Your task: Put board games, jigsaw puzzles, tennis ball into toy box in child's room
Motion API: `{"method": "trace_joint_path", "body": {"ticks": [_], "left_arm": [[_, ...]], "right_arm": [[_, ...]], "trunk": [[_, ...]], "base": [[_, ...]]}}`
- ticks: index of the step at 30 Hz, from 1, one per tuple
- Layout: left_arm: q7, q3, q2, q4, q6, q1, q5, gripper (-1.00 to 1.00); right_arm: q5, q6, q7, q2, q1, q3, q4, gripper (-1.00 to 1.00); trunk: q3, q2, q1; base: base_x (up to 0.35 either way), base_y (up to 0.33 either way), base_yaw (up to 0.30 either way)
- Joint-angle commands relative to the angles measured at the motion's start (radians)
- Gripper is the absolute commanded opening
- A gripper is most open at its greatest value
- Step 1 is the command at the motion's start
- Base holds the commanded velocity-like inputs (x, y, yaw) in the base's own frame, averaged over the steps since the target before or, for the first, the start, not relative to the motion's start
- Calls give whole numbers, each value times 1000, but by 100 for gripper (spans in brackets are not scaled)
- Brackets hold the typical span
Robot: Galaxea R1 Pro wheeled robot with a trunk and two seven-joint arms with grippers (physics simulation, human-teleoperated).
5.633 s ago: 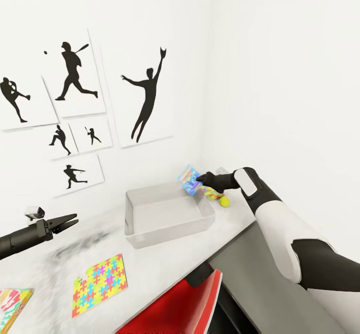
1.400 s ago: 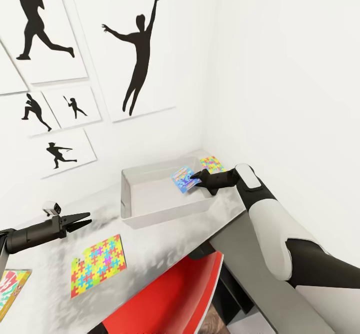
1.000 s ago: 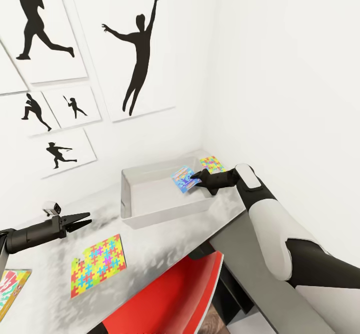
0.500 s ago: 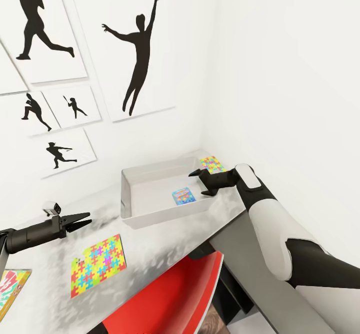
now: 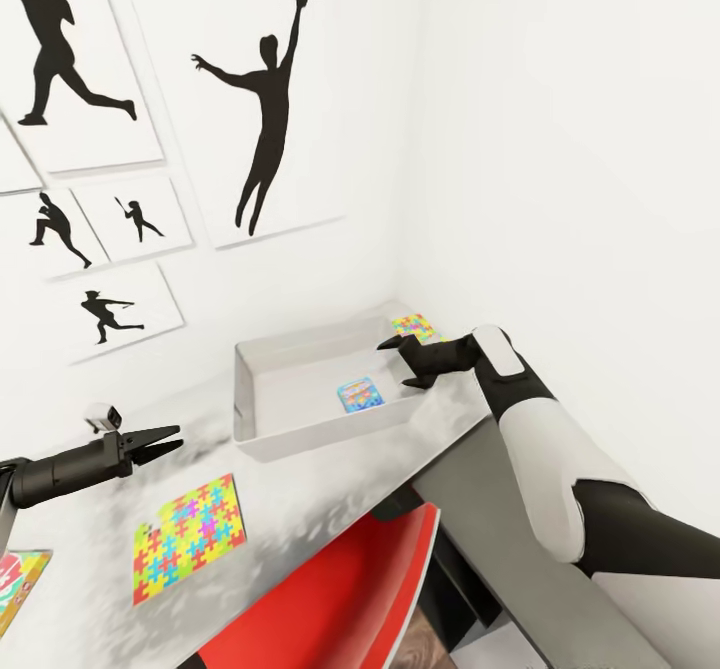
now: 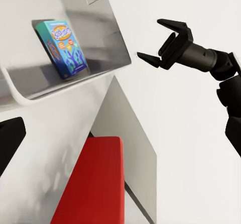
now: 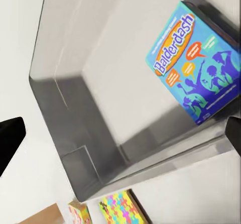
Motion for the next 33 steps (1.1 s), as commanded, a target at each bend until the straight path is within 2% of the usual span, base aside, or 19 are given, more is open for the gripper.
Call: {"method": "trace_joint_path", "body": {"ticks": [1,6,12,16,19,20,24,25,29,30,33], "left_arm": [[-4,1,1,0,11,0,0,100],[-4,2,4,0,10,0,0,100],[-4,3,6,0,9,0,0,100],[-4,5,7,0,9,0,-1,100],[-4,5,8,0,8,0,-1,100],[-4,6,10,0,8,0,-2,100],[-4,7,14,0,8,0,-2,100],[-4,13,16,0,7,0,-3,100],[-4,43,25,-1,5,2,-5,100],[-4,54,28,-1,4,3,-5,100],[-4,67,32,-1,-4,7,-5,100]], "right_arm": [[-9,5,-9,1,2,-5,-25,100],[-12,21,-5,1,12,-4,-135,100],[-15,75,9,-1,26,-6,-280,100],[-15,78,80,-7,64,-4,-357,100],[-15,78,166,-11,103,7,-402,100],[-15,78,210,-14,125,16,-422,100],[-11,78,284,-17,173,43,-460,100],[-9,78,310,-21,201,58,-481,100],[-6,78,356,-50,311,107,-573,100],[-5,78,366,-63,356,122,-611,100],[-4,78,383,-84,424,138,-674,100]], "trunk": [[-1,-2,1],[6,-2,1],[15,-2,1],[20,-2,1],[24,-2,1],[26,-2,1],[31,-2,1],[33,-2,1],[38,-2,1],[40,-2,1],[44,-2,1]], "base": [[0,0,-152],[0,0,-158],[0,0,-165],[0,0,-174],[0,0,-180],[0,0,-181],[0,0,-182],[-8,0,-182],[-94,40,-182],[-117,56,-182],[-76,37,-182]]}}
